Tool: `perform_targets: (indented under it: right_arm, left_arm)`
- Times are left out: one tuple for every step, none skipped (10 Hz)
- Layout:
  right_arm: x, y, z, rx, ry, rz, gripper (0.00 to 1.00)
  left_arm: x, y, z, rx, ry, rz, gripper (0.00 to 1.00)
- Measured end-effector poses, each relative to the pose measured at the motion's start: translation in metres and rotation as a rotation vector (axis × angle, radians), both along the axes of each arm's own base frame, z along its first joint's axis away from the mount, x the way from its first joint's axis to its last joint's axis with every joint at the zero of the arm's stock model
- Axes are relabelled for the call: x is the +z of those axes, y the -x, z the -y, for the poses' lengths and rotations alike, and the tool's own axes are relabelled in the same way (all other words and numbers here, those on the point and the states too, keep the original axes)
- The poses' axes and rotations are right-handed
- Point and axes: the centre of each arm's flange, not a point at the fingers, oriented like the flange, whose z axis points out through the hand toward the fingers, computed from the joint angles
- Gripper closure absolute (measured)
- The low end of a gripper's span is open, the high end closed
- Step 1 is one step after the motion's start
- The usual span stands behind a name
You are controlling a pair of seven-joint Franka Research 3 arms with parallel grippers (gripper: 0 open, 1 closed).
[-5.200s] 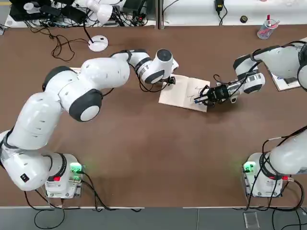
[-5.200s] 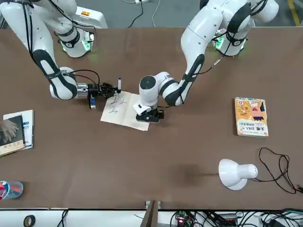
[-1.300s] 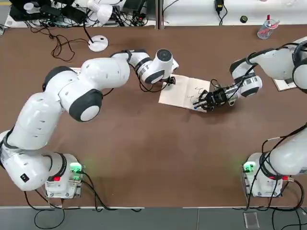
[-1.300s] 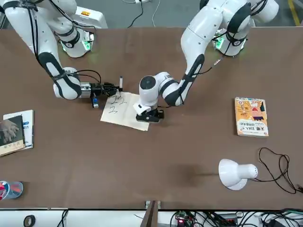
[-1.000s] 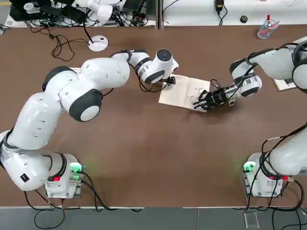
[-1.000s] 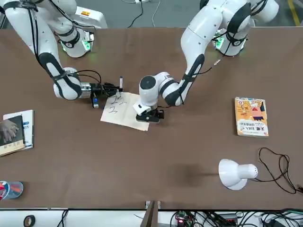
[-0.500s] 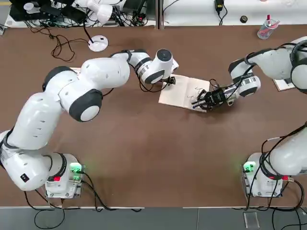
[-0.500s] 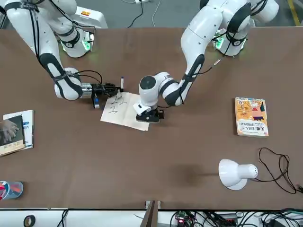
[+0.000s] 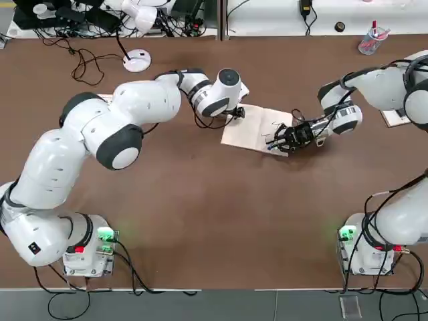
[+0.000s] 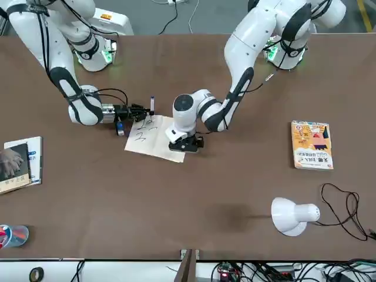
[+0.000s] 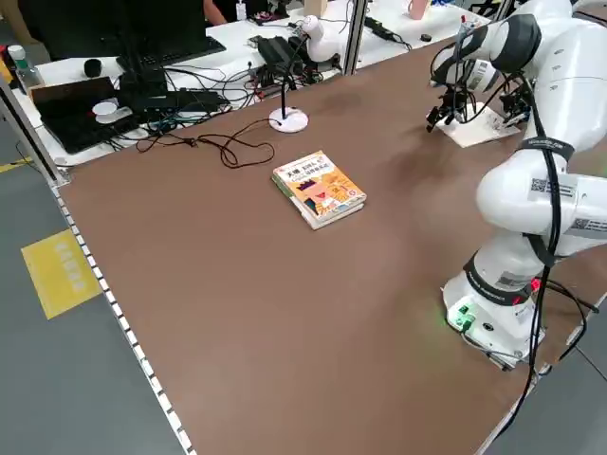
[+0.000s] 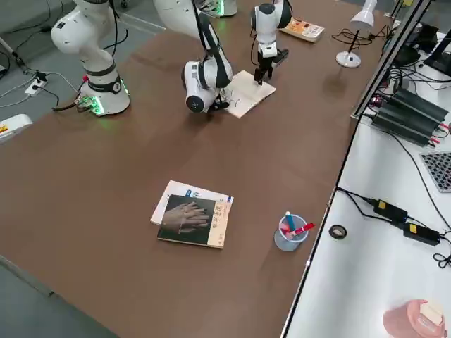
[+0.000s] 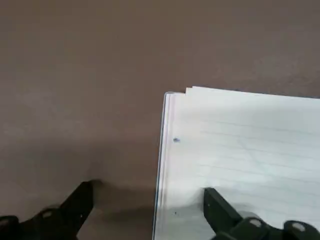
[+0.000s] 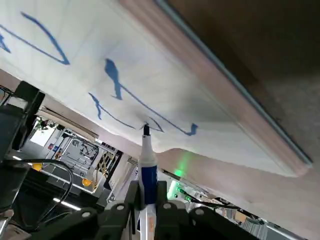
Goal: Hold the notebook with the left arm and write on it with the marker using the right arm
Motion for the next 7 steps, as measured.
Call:
perform_targets:
  right_arm:
    - [0.000,-0.002,0.000,-0.003,0.000,0.005,0.83]
    - [0.001,-0.005,0.001,-0.005,0.001,0.010,0.83]
    - [0.002,-0.008,0.001,-0.007,0.001,0.016,0.83]
    - [0.003,-0.011,0.002,-0.010,0.002,0.022,0.83]
    - [0.003,-0.014,0.002,-0.013,0.003,0.028,0.83]
    - [0.004,-0.017,0.004,-0.017,0.006,0.035,0.83]
    - [0.004,-0.020,0.007,-0.020,0.010,0.045,0.83]
  left_arm:
    - [0.000,0.000,0.000,0.000,0.000,0.000,0.00]
    - [0.000,0.000,0.000,0.000,0.000,0.000,0.00]
    - [0.000,0.000,0.000,0.000,0.000,0.000,0.00]
    - [0.000,0.000,0.000,0.000,0.000,0.000,0.00]
    - [0.000,0.000,0.000,0.000,0.000,0.000,0.00]
    - [0.000,0.000,0.000,0.000,0.000,0.000,0.00]
    - [0.000,0.000,0.000,0.000,0.000,0.000,0.00]
